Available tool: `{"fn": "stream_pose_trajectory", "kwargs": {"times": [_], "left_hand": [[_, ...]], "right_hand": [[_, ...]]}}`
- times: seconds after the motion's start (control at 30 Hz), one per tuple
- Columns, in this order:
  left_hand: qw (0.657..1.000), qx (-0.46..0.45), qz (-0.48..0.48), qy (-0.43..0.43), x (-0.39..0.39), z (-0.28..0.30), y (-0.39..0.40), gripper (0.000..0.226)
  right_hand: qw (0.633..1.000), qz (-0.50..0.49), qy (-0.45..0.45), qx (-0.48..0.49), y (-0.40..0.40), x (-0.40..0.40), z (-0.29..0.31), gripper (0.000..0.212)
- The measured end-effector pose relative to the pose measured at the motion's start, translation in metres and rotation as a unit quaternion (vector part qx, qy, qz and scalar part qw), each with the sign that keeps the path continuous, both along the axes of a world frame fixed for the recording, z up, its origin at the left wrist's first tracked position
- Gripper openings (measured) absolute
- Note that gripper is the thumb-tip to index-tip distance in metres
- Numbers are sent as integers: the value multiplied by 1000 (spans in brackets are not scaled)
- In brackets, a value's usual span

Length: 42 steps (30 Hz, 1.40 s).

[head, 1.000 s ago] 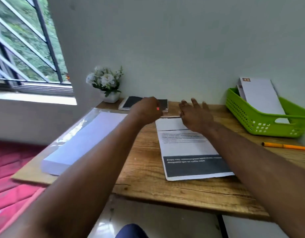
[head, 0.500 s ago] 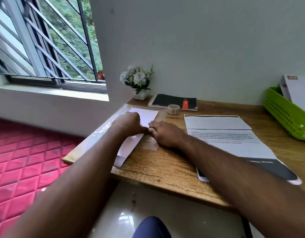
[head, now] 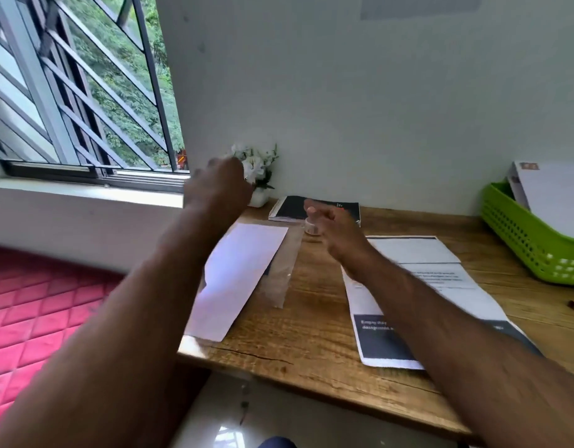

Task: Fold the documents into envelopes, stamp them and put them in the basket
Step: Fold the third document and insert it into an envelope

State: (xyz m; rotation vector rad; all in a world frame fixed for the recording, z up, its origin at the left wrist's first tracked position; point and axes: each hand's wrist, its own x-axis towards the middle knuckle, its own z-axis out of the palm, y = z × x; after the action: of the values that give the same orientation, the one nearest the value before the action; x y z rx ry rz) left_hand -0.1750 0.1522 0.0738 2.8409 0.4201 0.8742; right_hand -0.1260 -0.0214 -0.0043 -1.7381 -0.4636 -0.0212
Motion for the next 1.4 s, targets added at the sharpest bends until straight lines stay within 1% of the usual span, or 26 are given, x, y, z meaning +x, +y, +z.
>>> {"fn": "stream_pose_trajectory", "kwargs": {"times": [0.07,0.13,0.17,0.2,0.27,0.33,0.37,0.4,0.43,0.47,0.5,0.53,0.6,0.63,0.73,0.77,0.8,0.9,1.0,1.07,1.1,1.17,1.2,1.23,1.3,1.4], "left_hand": [[993,-28,-41,-104,-1,29,-9,21],[962,-98,-122,-222,8,45,-26,31],[936,-141,-164,-276,17,45,-36,35],[907,-194,-199,-318,27,43,-49,37],[834,-342,-247,-357,50,26,-79,36],[763,-486,-270,-329,77,-2,-104,23],[725,-563,-288,-273,90,-17,-115,19],[674,-639,-321,-186,97,-32,-125,26],[623,-694,-353,-80,102,-45,-136,38],[590,-720,-365,2,100,-58,-146,45],[583,-724,-365,51,99,-69,-154,45],[579,-728,-361,72,100,-78,-162,39],[582,-736,-341,62,103,-86,-168,29],[575,-744,-338,54,107,-89,-167,26],[496,-793,-348,65,116,-99,-159,27],[482,-802,-344,76,117,-103,-157,32],[474,-806,-343,85,118,-106,-156,37],[478,-804,-343,87,119,-107,-155,43],[464,-806,-355,96,115,-106,-157,48],[431,-810,-381,116,109,-102,-157,53],[398,-812,-409,127,108,-101,-156,60],[329,-814,-459,135,110,-99,-153,85],[310,-814,-471,139,111,-99,-151,94],[309,-813,-473,144,110,-99,-150,95],[321,-806,-477,142,109,-101,-148,84],[337,-805,-470,135,100,-102,-148,79]], "right_hand": [[998,24,37,44,-20,-1,14,41],[994,47,59,76,-43,1,23,60],[991,59,72,97,-53,1,26,68],[986,72,81,123,-65,1,27,70],[979,88,72,168,-88,3,25,64],[979,68,47,185,-108,7,20,75],[980,38,40,194,-118,9,16,84],[979,4,33,203,-126,11,11,90],[978,-23,23,207,-134,13,5,90],[979,-34,9,199,-141,16,-1,85],[983,-32,-2,182,-147,19,-7,80],[986,-19,-1,164,-151,20,-11,78],[990,15,34,140,-156,25,-15,84],[990,30,52,126,-158,28,-17,88],[993,23,60,96,-159,36,-24,88],[994,6,55,93,-158,38,-26,84],[995,-13,50,91,-157,40,-28,79],[993,-53,52,97,-155,42,-34,63],[991,-117,24,57,-156,43,-36,79],[990,-138,-28,11,-155,40,-35,74],[990,-138,-38,0,-155,39,-34,69],[994,-104,-4,25,-154,36,-32,60],[996,-78,21,38,-153,35,-32,54],[997,-55,39,37,-153,34,-32,51],[998,-24,55,1,-153,33,-32,55],[997,-40,41,-58,-150,27,-31,58]]}}
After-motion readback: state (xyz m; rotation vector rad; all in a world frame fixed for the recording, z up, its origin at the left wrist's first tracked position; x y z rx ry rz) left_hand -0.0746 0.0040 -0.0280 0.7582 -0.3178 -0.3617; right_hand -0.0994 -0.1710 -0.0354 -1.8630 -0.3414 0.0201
